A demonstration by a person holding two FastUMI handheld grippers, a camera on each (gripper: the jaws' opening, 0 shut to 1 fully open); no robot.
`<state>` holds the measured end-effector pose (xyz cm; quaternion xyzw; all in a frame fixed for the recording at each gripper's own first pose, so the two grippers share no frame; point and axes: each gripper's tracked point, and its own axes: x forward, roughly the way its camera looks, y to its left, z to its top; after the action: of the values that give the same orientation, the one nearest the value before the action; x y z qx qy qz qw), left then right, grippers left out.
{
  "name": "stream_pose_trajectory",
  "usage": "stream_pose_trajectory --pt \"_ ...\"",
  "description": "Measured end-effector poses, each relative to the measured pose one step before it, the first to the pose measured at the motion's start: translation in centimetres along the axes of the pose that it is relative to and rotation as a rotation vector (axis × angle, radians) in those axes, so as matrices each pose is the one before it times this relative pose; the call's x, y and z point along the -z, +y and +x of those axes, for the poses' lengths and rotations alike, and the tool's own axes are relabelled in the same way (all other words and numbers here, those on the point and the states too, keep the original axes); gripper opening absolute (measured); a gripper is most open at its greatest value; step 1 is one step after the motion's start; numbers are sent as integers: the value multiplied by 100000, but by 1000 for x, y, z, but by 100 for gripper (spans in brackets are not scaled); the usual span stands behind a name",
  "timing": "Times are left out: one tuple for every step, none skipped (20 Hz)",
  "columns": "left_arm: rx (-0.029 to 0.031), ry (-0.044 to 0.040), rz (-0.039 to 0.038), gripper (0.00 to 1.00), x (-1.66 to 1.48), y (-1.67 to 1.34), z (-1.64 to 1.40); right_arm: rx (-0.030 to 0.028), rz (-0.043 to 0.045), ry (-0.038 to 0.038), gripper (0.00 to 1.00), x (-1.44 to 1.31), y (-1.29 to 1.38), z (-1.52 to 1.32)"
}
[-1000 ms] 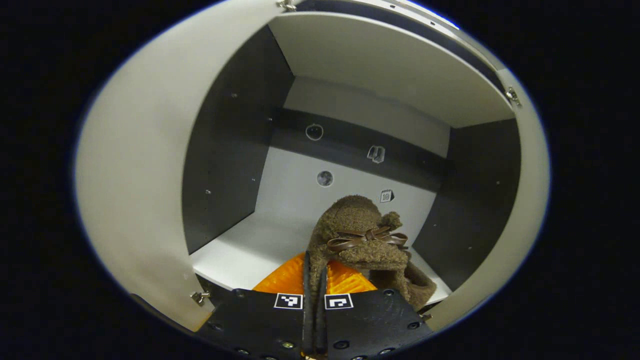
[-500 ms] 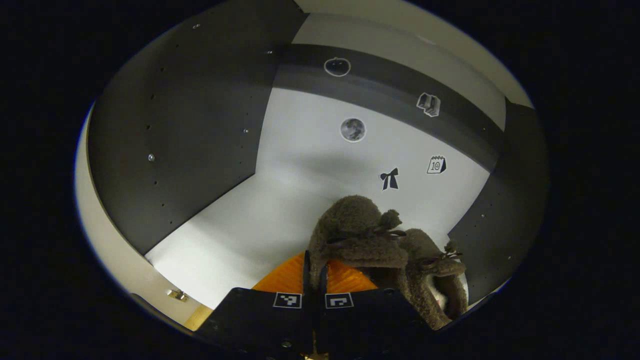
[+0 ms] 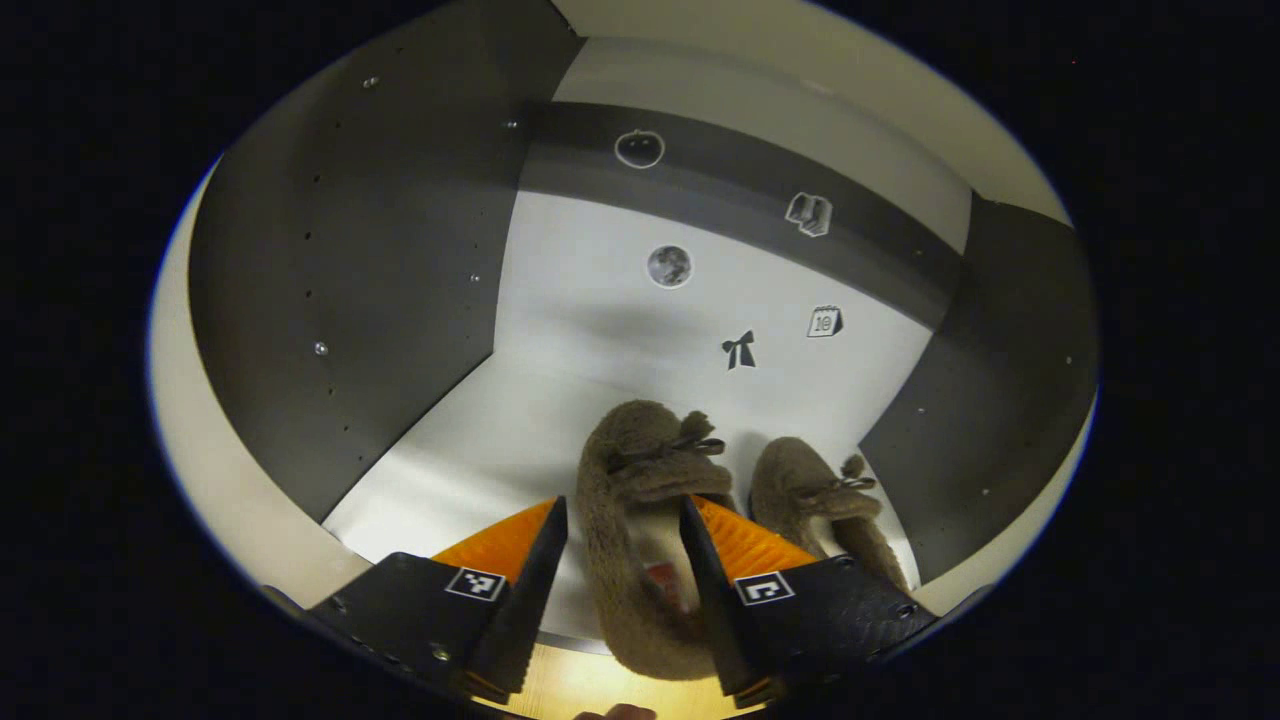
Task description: Grab one shoe with the right hand and put it into the shoe cabinet, grab the other shoe with the left hand and put it into the shoe cabinet; then close the right door with the right hand and the left door with the left hand.
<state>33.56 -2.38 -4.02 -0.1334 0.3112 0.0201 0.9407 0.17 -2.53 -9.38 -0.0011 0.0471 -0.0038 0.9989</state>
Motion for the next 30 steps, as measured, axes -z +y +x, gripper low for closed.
stream_pose_trajectory --pt "1325 -2927 1684 74 -434 -23 -1263 -432 -186 -544 79 -135 117 -84" --pt "1284 -3642 1886 76 -599 -128 -1555 -530 -193 -132 79 -10 106 -40" --pt "1836 -3443 1924 79 -399 -292 -1643 -498 -86 25 76 -55 146 -1" --pt "3280 -3762 1906 81 -516 -527 -1573 -386 33 -196 79 -197 61 15" --pt "3704 -2998 1719 83 -324 -520 -1736 -544 18 22 76 -179 86 -30" --pt "2506 -2944 1743 83 -210 -332 -1840 -402 -62 -75 79 -37 32 3" --pt "1602 -3103 1918 83 -80 -73 -1719 -236 -196 -298 79 -223 35 28" --pt "882 -4003 1532 84 35 -63 -1820 -92 -285 -302 76 -168 17 4" --pt "-623 -3807 1874 85 -138 292 -1699 -63 -251 -57 79 -58 14 25" --pt "-1390 -3600 2071 100 189 270 -1728 -376 70 276 79 -10 74 149" --pt "-1430 -3515 1893 88 275 344 -1602 -672 450 345 79 15 159 66" --pt "-521 -3337 1961 73 283 99 -1710 -464 484 41 79 -92 142 -104" --pt "-661 -3050 2326 88 335 27 -1474 -194 236 30 79 -155 84 78" --pt "-419 -2343 3049 89 602 -121 -1540 -101 80 -54 79 -28 57 -8" --pt "-734 -1043 2539 88 946 -163 -1665 -61 -9 -14 79 -25 92 -16" --pt "62 969 859 88 1379 -465 -1496 -175 179 72 79 104 66 49" --pt "648 4205 -1437 90 2091 -651 -1393 -226 498 171 79 -28 111 6" --pt "1764 3430 -2962 90 2016 -747 -1121 -195 639 386 79 107 100 -8" --pt "622 2171 -2842 92 1542 -456 -967 -69 872 413 79 114 94 -36" --pt "-29 141 -1495 92 1094 -92 -937 -64 828 431 79 222 76 -23" --pt "-875 -982 -27 92 855 162 -706 126 715 401 79 185 92 -25" --pt "-1187 -714 604 92 886 225 -897 396 406 558 79 255 16 -52" --pt "-1008 -333 1245 92 977 196 -867 587 129 437 79 188 -54 -118" --pt "-862 721 1276 92 1088 152 -815 315 -104 413 76 91 67 87" --pt "-966 761 1271 93 1001 126 -778 7 -117 305 77 63 52 -41" --pt "-598 -314 1087 93 691 126 -802 242 -55 101 77 107 -61 -82" --pt "-680 -866 557 93 243 205 -593 -392 405 -321 77 -98 90 -138" --pt "-457 -957 -424 93 219 62 -630 -250 515 -345 77 -21 43 -244" --pt "-356 -1078 -1319 93 27 70 -501 321 373 -427 77 -109 -78 -273" --pt "-289 -1068 -1294 92 -42 -22 -336 362 246 -647 77 -80 -97 -366"
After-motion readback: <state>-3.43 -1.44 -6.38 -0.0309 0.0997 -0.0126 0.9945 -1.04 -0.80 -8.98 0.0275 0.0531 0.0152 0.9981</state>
